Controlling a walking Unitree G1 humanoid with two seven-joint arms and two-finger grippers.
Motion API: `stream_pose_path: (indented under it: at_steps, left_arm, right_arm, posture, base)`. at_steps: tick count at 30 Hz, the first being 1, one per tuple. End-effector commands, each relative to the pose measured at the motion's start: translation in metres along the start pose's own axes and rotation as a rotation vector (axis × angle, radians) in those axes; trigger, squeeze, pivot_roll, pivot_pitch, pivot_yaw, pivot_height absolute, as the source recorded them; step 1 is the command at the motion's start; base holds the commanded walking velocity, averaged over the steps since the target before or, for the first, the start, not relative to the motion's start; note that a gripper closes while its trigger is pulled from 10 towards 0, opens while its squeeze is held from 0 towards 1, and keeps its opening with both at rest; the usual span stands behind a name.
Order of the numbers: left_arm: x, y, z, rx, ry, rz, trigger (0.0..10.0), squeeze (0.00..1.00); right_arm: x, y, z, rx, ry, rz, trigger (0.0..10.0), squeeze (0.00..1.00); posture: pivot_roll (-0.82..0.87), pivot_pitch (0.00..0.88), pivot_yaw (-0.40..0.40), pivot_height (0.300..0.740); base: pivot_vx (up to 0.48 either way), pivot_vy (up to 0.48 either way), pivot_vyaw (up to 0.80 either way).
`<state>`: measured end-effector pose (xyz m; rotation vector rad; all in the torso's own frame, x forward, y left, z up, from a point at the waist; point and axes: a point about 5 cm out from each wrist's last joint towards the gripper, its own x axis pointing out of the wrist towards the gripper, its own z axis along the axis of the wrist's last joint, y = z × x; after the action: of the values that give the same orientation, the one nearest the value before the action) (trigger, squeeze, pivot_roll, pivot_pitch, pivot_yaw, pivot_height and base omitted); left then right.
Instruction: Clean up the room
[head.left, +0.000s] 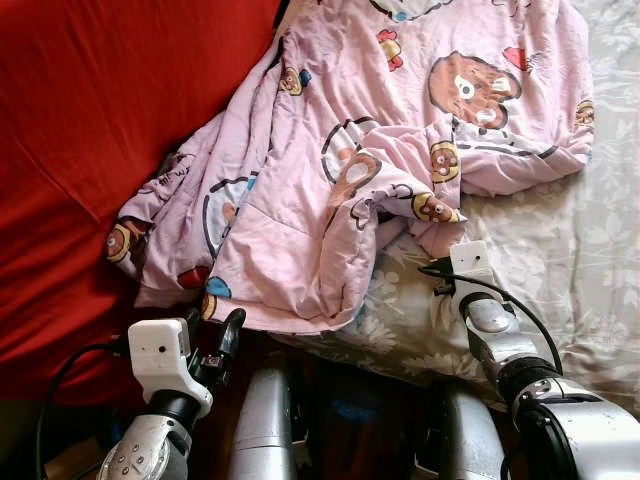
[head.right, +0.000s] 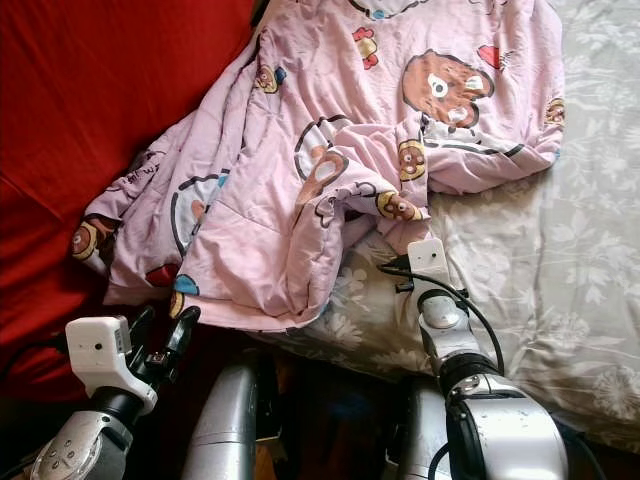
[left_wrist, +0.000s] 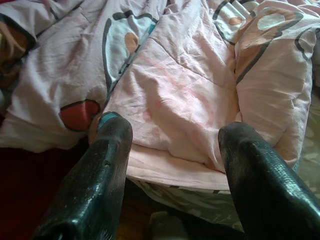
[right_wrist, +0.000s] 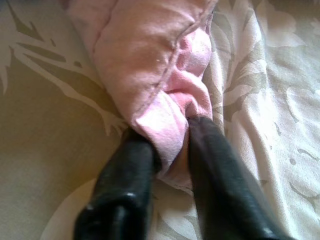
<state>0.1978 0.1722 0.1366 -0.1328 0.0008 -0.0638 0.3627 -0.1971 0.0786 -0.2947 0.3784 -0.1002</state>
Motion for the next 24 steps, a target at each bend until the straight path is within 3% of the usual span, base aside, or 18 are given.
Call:
stream_pose_path:
  at_steps: [1, 16, 19, 24]
  left_arm:
    - [-0.006, 0.002, -0.001, 0.006, 0.023, 0.018, 10.0, 0.0]
    - [0.014, 0.01, -0.005, 0.027, -0.007, 0.034, 10.0, 0.0]
    - [0.031, 0.015, -0.005, 0.039, -0.035, 0.044, 10.0, 0.0]
    - [0.045, 0.024, -0.012, 0.048, -0.039, 0.067, 10.0, 0.0]
  right_arm:
    - [-0.003, 0.002, -0.018, -0.005, 0.061, 0.012, 0.0, 0.0]
    - [-0.002, -0.003, -0.014, 0.033, 0.048, 0.002, 0.0, 0.0]
    - [-0.003, -0.008, -0.016, 0.084, 0.034, -0.014, 0.0, 0.0]
    - [-0.004, -0.012, -0.014, 0.19, -0.018, -0.026, 0.0, 0.0]
  posture:
    - [0.27, 0.367, 0.101, 0.607]
    - [0.25, 0.27, 0.084, 0.607]
    - [0.23, 0.195, 0.075, 0.607]
    - [0.19, 0.113, 0.066, 0.607]
  base:
    - [0.0, 0.0, 0.0]
    - [0.0, 0.0, 0.0]
    - [0.0, 0.0, 0.0]
    - [0.0, 0.0, 0.0]
